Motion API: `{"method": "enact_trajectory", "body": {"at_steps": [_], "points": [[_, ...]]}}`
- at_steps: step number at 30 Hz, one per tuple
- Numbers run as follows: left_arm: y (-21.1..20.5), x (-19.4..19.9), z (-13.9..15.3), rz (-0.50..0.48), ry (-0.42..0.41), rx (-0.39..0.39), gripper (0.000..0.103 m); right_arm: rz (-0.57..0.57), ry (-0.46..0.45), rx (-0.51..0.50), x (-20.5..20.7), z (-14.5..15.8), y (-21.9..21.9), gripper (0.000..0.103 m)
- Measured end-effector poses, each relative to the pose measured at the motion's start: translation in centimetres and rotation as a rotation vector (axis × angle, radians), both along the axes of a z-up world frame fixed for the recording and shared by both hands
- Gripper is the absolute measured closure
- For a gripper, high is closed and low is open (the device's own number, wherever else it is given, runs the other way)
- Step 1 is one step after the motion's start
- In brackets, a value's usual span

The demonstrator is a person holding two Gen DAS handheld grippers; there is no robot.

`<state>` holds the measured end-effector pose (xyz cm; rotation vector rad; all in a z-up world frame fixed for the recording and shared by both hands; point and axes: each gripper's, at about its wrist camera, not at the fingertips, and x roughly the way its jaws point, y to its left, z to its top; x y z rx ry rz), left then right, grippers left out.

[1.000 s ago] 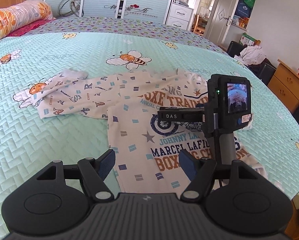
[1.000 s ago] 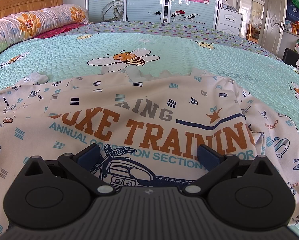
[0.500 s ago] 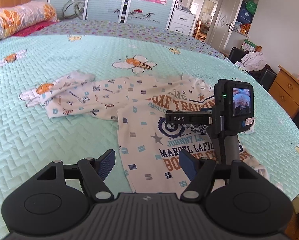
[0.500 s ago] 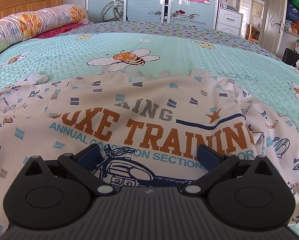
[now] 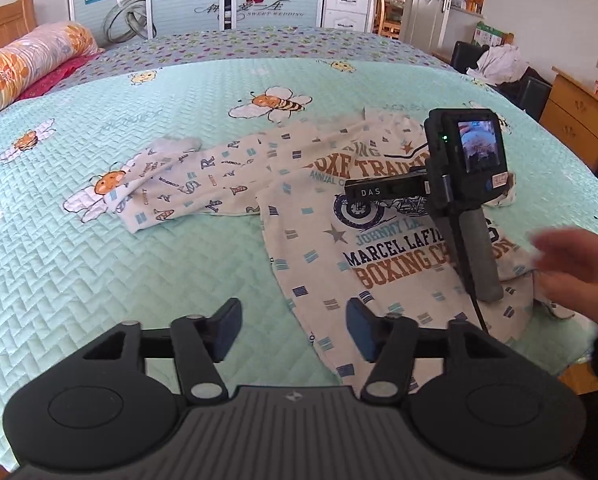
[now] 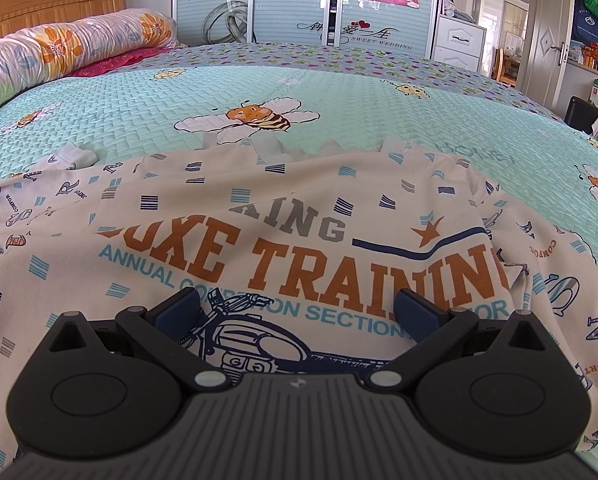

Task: Fold clothes
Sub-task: 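Lift the right gripper off the shirt print and move it beside the shirt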

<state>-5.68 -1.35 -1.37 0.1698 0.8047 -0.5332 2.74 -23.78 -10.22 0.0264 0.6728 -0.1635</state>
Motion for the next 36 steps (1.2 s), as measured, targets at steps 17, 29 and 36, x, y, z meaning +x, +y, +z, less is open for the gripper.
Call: {"method": "enact_trajectory", "body": {"at_steps": [17, 29, 36], "points": [[-2.4, 4.7, -1.5, -0.02, 0.074, -0.098, 0.035, 0.15, -0.058, 0.385, -3.1, 0.8, -2.8, 0.0], [0.9, 1.7, 2.8, -0.017, -0.047, -0.16, 0.035, 0.111, -0.284, 0.196, -13.6, 11.2, 3.6, 0.001], [-0.8, -0.9, 0.8, -0.082, 0.005, -0.127, 0.035, -0.014, -0.229, 0.147, -20.0, 10.1, 3.0, 0.043]]}}
